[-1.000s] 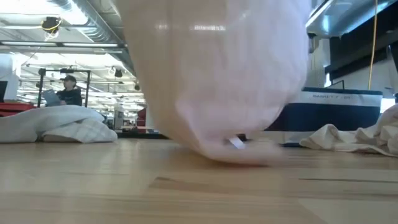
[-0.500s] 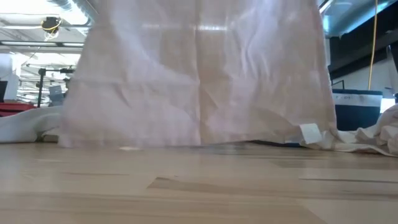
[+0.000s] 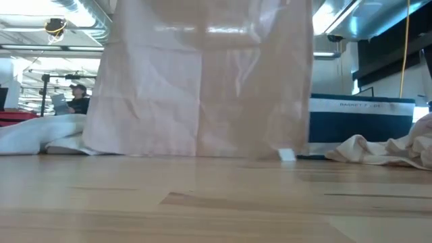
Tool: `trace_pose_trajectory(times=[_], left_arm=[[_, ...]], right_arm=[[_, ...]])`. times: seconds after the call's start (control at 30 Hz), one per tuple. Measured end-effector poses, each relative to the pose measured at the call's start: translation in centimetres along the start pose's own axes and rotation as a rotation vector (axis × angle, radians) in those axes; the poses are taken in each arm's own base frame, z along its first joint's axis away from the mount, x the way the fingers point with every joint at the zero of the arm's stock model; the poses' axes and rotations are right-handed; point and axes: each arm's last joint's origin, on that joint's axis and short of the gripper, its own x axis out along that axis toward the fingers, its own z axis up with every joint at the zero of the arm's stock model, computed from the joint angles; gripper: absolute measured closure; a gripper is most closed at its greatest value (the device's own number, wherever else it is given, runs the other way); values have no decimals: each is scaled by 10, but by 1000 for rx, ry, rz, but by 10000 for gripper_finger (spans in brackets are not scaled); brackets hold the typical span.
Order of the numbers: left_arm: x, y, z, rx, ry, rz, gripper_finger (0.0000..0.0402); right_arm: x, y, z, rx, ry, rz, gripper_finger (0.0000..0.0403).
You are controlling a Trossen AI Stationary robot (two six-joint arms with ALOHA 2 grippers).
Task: Fold towel
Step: Fold the pink towel
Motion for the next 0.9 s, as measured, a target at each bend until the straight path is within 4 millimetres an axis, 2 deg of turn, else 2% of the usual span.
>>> trace_pose_trajectory(times=[0.13,0.27,0.4,0.5,0.63,0.9], left_arm=[[6,6,-1,65,23,103,399],[13,12,-2,161,65,225,400],[20,20,-2,232,114,297,400],[20,21,1,226,108,278,400],[12,15,8,195,35,142,400],[-18,-23,5,151,-78,-155,401]], right_arm=[[24,-11,-5,-65,25,-46,393],[48,-37,-8,-113,25,-147,400],[61,-62,2,-114,-108,-207,399],[61,-69,10,-120,-239,-165,400],[56,-58,11,-170,-258,-80,400],[24,-7,-2,-199,-91,188,401]])
